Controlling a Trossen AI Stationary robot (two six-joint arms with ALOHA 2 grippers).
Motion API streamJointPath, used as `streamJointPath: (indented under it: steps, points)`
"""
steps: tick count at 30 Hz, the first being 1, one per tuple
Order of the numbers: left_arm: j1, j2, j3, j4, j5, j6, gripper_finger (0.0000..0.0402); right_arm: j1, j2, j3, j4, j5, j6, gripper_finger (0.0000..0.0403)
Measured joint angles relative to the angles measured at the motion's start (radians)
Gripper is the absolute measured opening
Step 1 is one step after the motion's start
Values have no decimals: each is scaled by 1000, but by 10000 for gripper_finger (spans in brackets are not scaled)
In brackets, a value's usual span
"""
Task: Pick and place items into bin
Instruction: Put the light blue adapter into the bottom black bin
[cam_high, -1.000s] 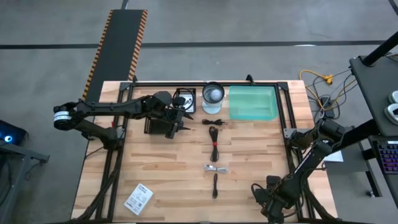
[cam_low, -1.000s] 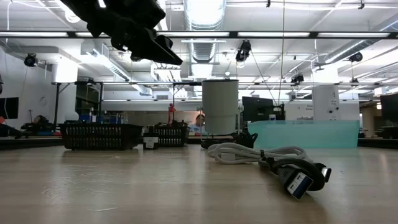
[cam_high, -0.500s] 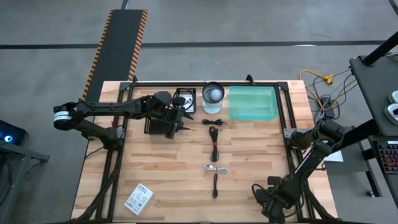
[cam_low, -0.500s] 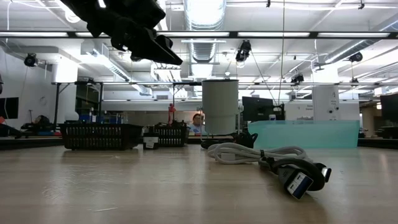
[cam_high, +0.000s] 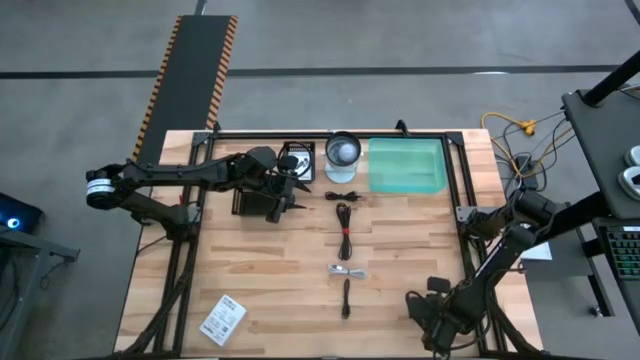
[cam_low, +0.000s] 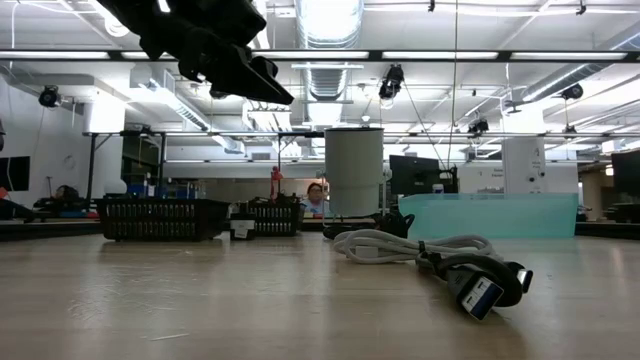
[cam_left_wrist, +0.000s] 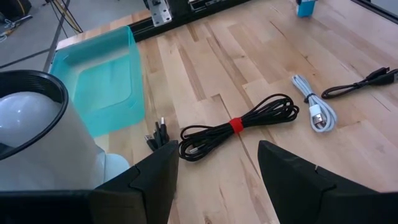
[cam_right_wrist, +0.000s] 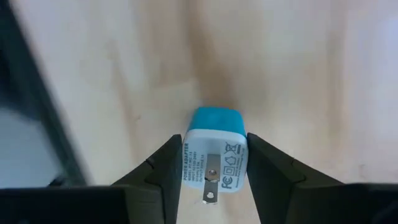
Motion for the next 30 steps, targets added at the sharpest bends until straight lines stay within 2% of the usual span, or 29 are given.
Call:
streamJointPath:
  steps: [3, 7, 13, 16, 20, 22, 25, 30]
  points:
    - [0, 0, 0, 0, 0, 0, 203, -1, -10, -1, -22, 142, 0, 132]
    - [0, 0, 0, 5, 2, 0, 203, -3, -44, -1, -32, 425, 42, 132]
    - [-3, 35, -5, 82, 12, 2, 203, -24, -82, -12, -47, 788, 67, 132]
    - [-13, 65, -7, 181, 12, 65, 203, -32, -91, -24, -47, 937, 92, 132]
    - [-51, 121, -20, 334, 16, 239, 203, -64, -130, -48, -47, 1039, 263, 132]
    - [-72, 156, -30, 462, 26, 313, 203, -81, -147, -56, -47, 1089, 342, 132]
    - [-102, 221, -47, 685, 66, 392, 203, -93, -162, -58, -43, 1198, 362, 132]
    - [-140, 345, -45, 968, 113, 427, 203, -95, -203, -58, -40, 1374, 352, 132]
